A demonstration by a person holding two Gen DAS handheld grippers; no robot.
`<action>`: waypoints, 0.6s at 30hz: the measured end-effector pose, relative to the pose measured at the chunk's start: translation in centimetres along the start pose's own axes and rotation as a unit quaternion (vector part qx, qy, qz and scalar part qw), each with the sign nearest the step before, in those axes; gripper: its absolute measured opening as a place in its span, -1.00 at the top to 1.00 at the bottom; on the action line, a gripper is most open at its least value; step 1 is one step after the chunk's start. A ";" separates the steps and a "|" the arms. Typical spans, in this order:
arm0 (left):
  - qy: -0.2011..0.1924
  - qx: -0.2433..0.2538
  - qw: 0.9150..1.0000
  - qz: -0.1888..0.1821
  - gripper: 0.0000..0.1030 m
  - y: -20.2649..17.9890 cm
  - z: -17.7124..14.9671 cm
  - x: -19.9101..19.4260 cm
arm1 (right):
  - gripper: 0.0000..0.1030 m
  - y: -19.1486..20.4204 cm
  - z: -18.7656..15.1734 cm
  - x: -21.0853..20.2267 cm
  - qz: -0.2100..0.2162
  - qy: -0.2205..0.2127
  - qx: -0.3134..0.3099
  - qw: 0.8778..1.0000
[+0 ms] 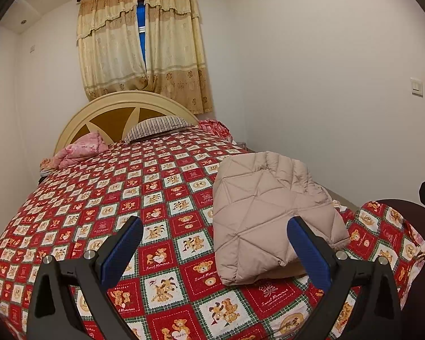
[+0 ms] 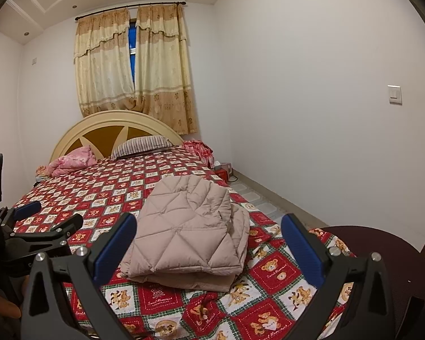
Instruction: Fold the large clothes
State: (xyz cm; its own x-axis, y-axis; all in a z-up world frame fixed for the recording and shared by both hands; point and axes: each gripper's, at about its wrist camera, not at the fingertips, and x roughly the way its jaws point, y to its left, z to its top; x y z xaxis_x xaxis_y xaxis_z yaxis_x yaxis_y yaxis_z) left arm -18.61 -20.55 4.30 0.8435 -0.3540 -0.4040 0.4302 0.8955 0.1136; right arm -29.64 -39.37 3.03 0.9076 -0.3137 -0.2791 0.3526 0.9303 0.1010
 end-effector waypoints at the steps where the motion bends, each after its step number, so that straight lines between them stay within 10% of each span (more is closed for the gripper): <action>1: 0.000 0.000 1.000 0.000 -0.98 0.0 0.0 0.0 | -1.00 0.0 0.0 0.1 0.000 0.000 0.000 1.000; 18: 0.001 -0.003 1.000 0.001 -0.98 0.2 -0.1 0.2 | -1.00 -0.4 0.1 0.4 0.000 0.003 0.001 1.000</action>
State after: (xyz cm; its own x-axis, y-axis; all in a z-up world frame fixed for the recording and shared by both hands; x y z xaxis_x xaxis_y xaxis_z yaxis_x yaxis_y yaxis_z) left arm -18.39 -20.43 4.12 0.8433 -0.3517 -0.4064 0.4271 0.8976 0.1095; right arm -29.39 -39.86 2.95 0.9065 -0.3117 -0.2848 0.3521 0.9303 0.1025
